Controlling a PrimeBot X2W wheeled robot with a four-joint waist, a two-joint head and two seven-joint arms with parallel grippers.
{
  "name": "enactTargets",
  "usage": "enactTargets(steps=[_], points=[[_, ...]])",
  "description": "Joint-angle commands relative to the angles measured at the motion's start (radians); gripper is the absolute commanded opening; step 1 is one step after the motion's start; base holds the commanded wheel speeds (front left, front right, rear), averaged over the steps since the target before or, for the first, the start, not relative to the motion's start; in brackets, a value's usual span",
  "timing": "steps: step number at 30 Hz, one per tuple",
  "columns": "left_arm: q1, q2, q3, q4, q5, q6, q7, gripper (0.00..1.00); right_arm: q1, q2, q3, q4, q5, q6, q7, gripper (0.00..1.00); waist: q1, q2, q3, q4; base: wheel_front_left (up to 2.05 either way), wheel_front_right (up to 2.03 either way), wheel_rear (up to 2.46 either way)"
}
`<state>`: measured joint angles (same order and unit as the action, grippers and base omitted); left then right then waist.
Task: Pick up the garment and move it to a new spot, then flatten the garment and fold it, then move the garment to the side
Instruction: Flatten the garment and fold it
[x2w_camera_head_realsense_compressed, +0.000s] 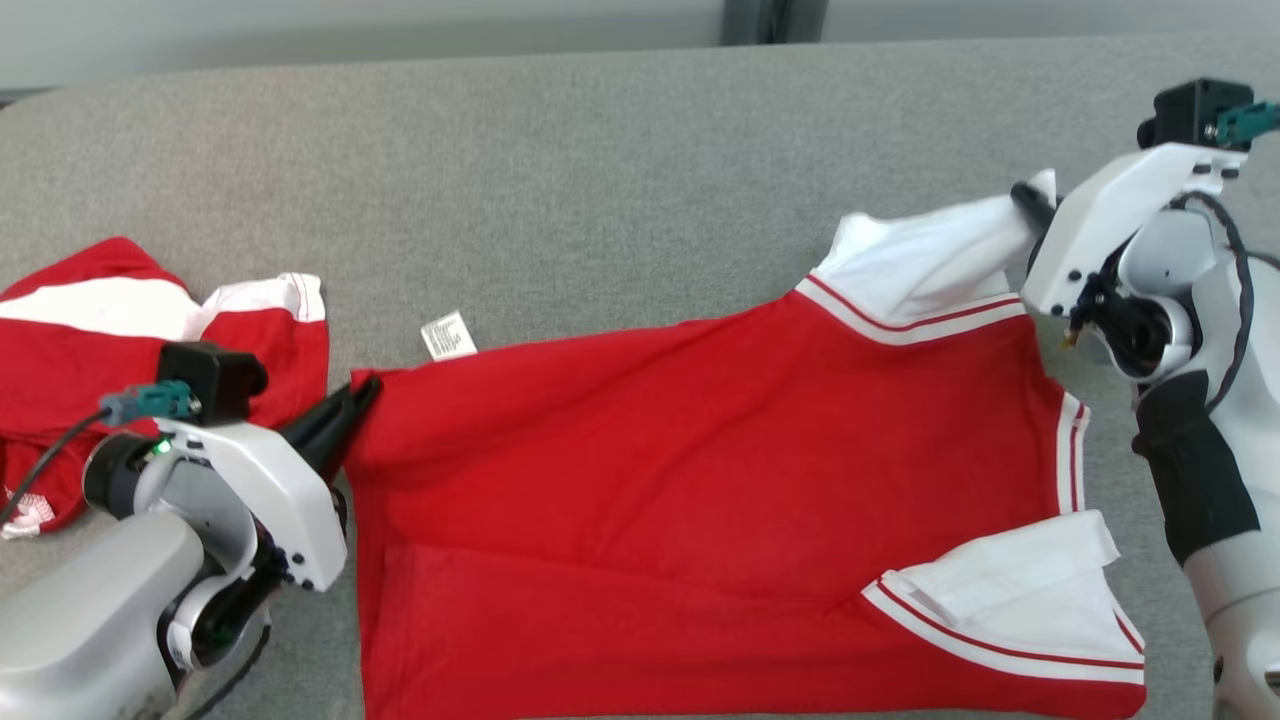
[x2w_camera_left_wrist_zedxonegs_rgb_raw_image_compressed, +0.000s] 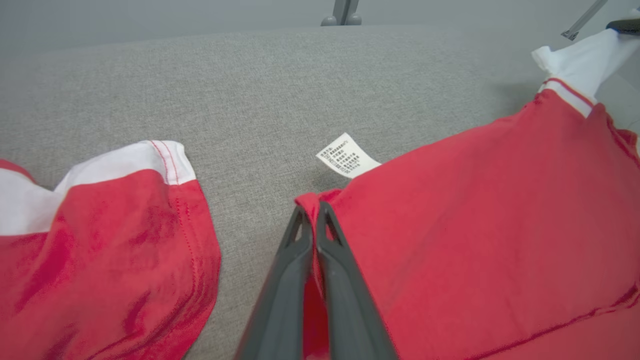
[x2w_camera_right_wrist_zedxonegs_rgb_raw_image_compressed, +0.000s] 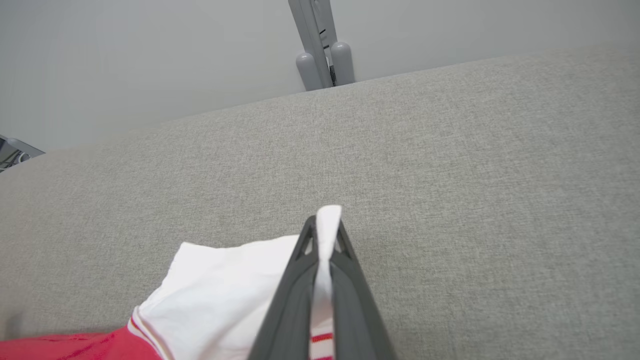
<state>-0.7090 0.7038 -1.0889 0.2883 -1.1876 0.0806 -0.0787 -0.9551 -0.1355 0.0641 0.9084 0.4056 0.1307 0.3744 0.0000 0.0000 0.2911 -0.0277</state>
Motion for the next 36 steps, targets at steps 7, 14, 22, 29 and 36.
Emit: enactTargets(steps=[7, 14, 22, 29, 36], points=[[0.051, 0.024, -0.062, -0.003, -0.006, 0.015, 0.097, 0.0, 0.11, -0.043, 0.075, -0.071, 0.098, 0.0, 0.093, 0.0, 0.0, 0.0, -0.089, -0.04, 0.0, 0.0, 0.0], [0.068, 0.057, -0.085, -0.002, -0.024, 0.014, 0.166, 0.0, 0.192, -0.077, 0.138, -0.163, 0.175, 0.0, 0.22, 0.0, 0.0, 0.0, -0.135, -0.062, 0.0, 0.0, 0.0], [0.082, 0.069, -0.117, 0.002, -0.032, -0.001, 0.233, 0.0, 0.286, -0.1, 0.172, -0.286, 0.217, 0.0, 0.353, 0.0, 0.0, 0.0, -0.158, -0.078, 0.0, 0.0, 0.0], [0.1, 0.066, -0.139, -0.008, -0.023, -0.008, 0.281, 0.0, 0.372, -0.118, 0.158, -0.393, 0.213, 0.0, 0.437, 0.0, 0.0, 0.0, -0.173, -0.078, 0.0, 0.0, 0.0], [0.119, 0.059, -0.147, -0.021, -0.021, 0.002, 0.287, 0.0, 0.459, -0.126, 0.117, -0.486, 0.191, 0.0, 0.516, 0.0, 0.0, 0.0, -0.187, -0.074, 0.0, 0.0, 0.0]])
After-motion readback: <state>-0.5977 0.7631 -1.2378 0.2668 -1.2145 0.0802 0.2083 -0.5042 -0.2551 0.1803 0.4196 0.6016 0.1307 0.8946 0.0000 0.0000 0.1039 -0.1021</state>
